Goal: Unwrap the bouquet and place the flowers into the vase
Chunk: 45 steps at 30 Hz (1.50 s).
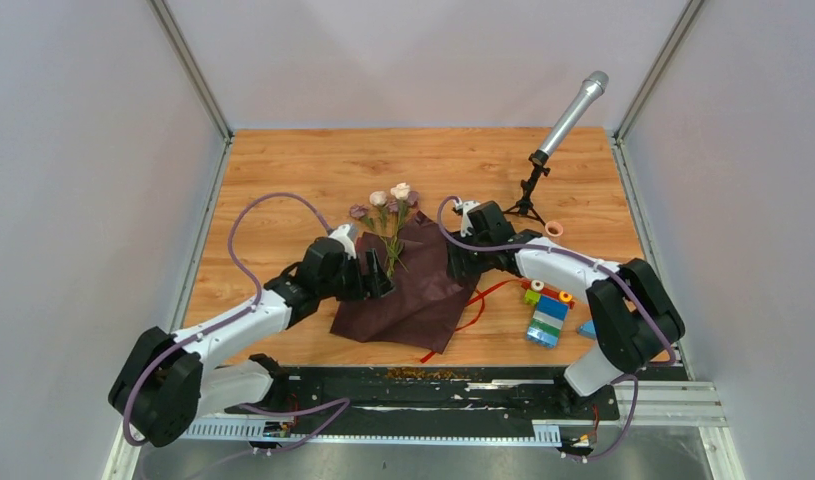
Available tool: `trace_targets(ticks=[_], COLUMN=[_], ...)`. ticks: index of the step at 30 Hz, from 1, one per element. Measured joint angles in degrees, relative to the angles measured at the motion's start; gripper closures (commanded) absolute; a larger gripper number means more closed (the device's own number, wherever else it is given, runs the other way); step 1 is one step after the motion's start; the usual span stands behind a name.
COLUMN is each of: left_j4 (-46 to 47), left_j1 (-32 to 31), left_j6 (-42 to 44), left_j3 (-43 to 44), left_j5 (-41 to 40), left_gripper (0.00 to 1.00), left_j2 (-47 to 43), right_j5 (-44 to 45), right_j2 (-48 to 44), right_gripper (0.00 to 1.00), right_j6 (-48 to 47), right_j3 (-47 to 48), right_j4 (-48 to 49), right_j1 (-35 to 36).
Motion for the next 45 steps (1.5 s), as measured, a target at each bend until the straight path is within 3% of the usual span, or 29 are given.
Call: trace_targets(ticks=[5,11,17,22,38,45], left_j4=[-6.64,-15.76,-18.21,-20.31,-18.32,-17.86], left_j1=[4.42,10.86,11.13,11.96,19.80,20.20], left_j6=[3.80,13.00,18.69,20.39,20.92,20.48], left_j3=[8.20,21.88,29.46,32.46,32.87,32.76], left_j5=[1.22,3.10,5.55,6.73,9.99,12.61], left_gripper=[0.00,0.11,0.19,0.19,0.18,0.19], left_j2=[-1.97,2.16,13.25,19.23,19.56,19.56], right_j5=[-2.49,-4.42,-6.05,-8.70,-12.90,-12.74], right_j2=[-2.78,-3.19,-0.35,5.40,19.15,20.72], right_gripper=[0.45,0.50,0.52,0.53,0.61,0.73], right_j6=[0.17,1.81,5.70,7.85,8.74,8.28], right_j3=[2.49,5.22,6.80,8.28,15.98,16.94], right_j4=[-0.22,1.36,5.35,8.48,11.50,11.32], right_j1=[0.20,2.38,3.72,4.81,7.72,7.78])
